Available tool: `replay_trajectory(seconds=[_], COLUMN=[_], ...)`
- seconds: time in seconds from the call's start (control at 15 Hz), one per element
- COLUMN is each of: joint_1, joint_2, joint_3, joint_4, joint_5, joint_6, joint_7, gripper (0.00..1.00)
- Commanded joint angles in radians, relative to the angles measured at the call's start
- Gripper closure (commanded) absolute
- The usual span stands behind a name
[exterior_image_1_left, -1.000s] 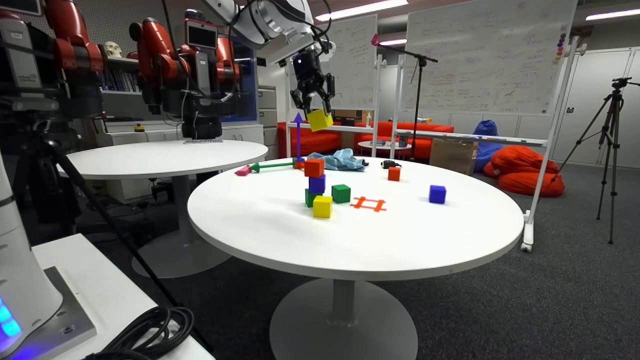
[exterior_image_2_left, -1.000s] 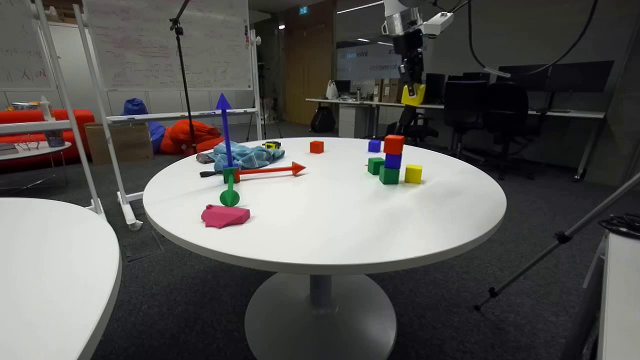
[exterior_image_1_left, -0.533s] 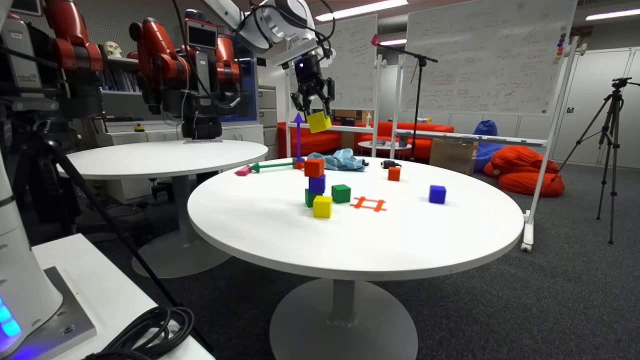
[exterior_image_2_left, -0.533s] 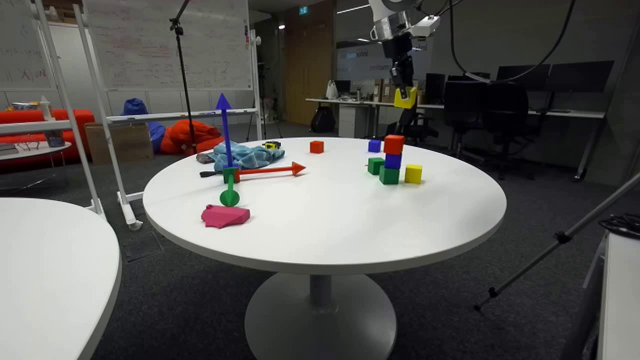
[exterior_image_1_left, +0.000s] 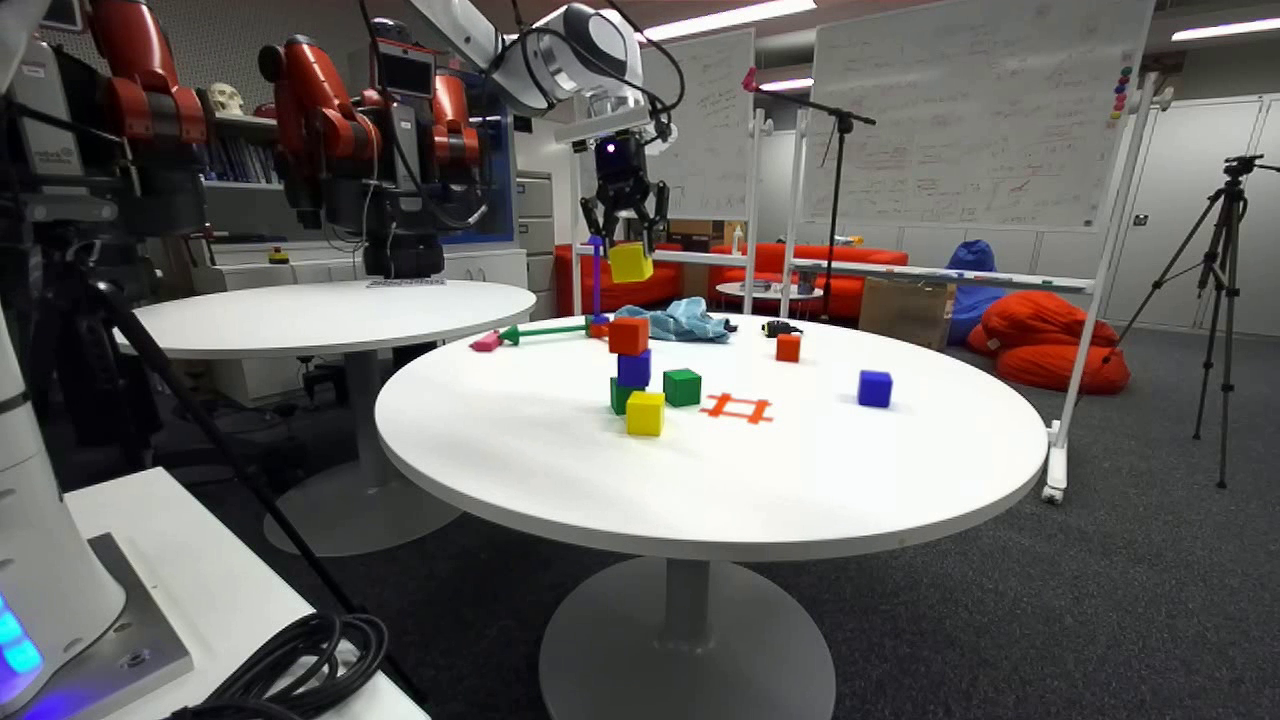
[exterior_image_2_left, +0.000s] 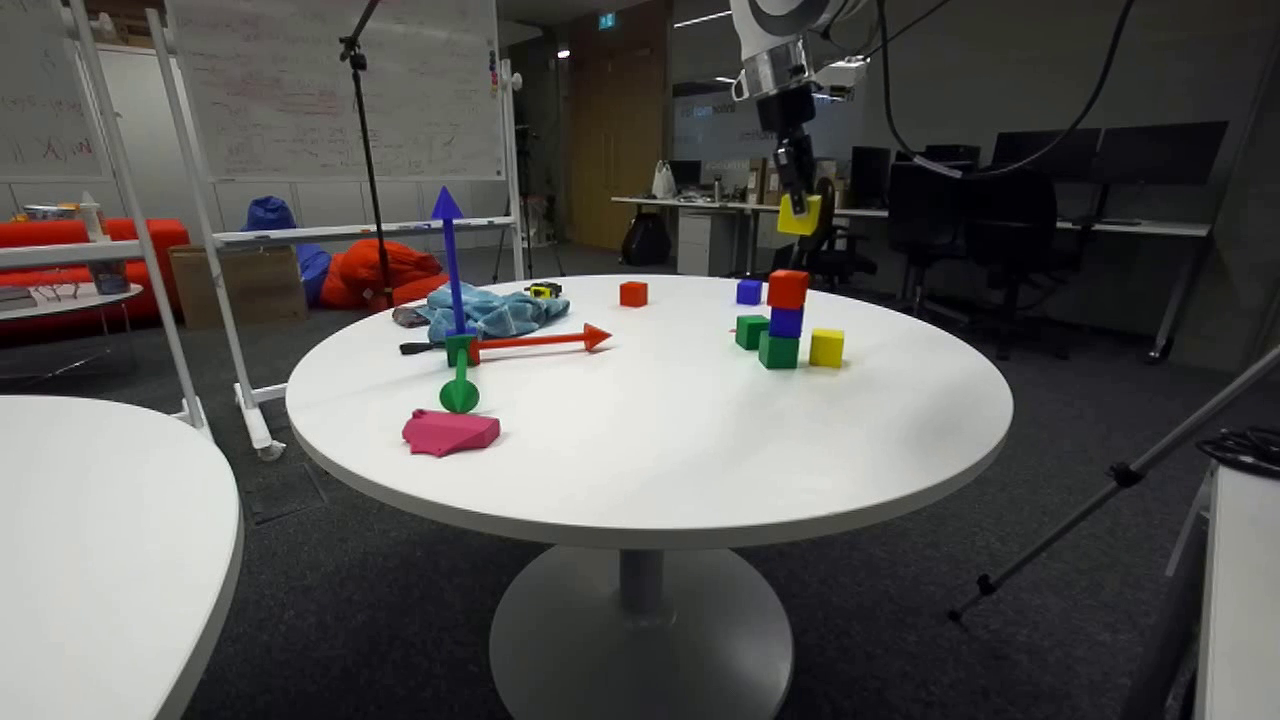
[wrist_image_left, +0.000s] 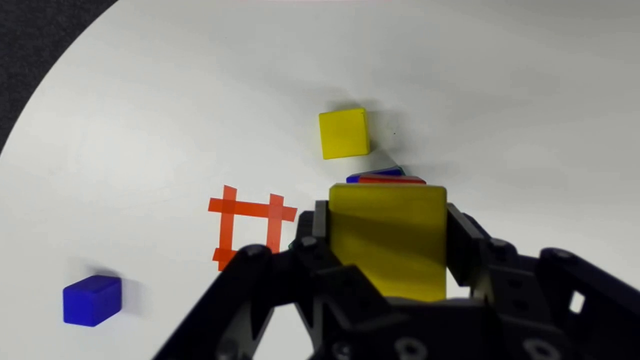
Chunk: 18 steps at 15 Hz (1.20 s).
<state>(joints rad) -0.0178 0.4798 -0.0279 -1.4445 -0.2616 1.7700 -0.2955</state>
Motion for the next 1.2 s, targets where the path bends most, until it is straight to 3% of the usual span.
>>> replay_trajectory(seconds=[0.0,1.13], joint_1=[-0.044,-0.054], joint_2=[-0.007,0.062], joint_3=[0.026,0.027], joint_4=[0.002,0.020], joint_5=[0.075,0.111], joint_6=[-0.009,-0.033], joint_7=[-0.082,-0.086], gripper=[0.69,0.69])
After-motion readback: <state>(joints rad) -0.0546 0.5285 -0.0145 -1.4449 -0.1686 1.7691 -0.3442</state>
